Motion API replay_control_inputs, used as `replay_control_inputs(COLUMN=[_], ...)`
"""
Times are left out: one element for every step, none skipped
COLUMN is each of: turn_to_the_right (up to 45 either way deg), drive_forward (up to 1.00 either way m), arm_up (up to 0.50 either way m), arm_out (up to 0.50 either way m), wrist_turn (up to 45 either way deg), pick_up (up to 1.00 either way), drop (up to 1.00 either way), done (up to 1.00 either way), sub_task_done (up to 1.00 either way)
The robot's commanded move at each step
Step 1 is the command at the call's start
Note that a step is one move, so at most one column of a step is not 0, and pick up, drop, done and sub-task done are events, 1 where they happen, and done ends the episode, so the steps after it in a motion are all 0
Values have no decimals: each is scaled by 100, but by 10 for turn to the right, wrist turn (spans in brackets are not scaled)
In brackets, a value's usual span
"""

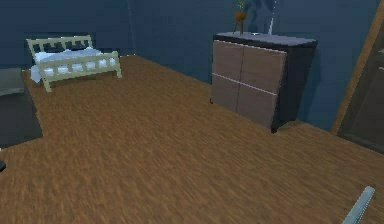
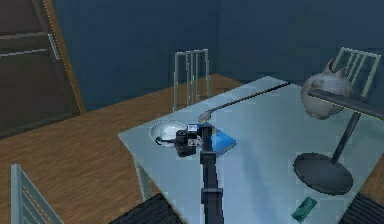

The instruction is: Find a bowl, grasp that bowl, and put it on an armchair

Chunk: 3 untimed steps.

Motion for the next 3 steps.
replay_control_inputs(turn_to_the_right=[0, 0, 0], drive_forward=[0, 0, 0], arm_up=[10, 18, 0], arm_out=[0, 0, 0], wrist_turn=[0, 0, -450], pick_up=[0, 0, 0], drop=[0, 0, 0], done=[0, 0, 0], sub_task_done=[0, 0, 0])
